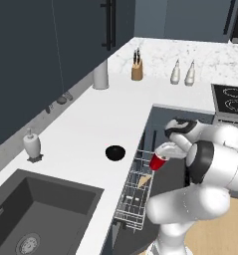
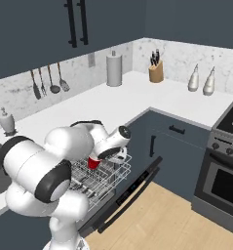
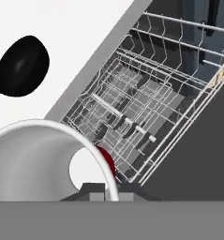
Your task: Pick up the cup and bowl from the counter, place them in the dishwasher, and close the dishwasher door.
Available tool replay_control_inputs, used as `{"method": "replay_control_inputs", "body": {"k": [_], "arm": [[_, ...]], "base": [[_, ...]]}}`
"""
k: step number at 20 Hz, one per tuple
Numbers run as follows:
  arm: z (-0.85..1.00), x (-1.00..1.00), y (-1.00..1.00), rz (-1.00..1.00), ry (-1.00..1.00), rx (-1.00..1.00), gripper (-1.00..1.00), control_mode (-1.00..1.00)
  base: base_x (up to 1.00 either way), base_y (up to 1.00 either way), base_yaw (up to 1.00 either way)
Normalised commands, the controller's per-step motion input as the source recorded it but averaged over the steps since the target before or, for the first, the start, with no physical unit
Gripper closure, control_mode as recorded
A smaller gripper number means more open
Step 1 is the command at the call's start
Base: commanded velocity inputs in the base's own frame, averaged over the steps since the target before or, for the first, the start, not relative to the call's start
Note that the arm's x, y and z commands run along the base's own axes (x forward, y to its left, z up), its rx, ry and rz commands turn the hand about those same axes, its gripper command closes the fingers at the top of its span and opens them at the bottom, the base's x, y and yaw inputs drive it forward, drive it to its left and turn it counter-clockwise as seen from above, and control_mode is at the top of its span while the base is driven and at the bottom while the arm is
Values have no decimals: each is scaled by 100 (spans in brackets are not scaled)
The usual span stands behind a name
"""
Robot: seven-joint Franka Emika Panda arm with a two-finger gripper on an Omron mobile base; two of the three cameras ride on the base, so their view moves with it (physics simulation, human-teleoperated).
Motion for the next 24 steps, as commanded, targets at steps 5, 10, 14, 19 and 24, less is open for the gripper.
{"method": "replay_control_inputs", "body": {"k": [5, 10, 14, 19, 24], "arm": [[-43, 36, -12, 36, -36, -2, 100, -100], [-59, 43, -9, 25, -30, 0, 100, -100], [-18, 53, 0, 21, 0, 0, 100, -100], [-25, 58, -2, 20, 7, 0, 100, -100], [-50, 74, -2, 17, -1, 0, 100, -100]], "base": [[0, 0, 0], [0, 0, 0], [0, 0, 0], [0, 0, 0], [0, 0, 0]]}}
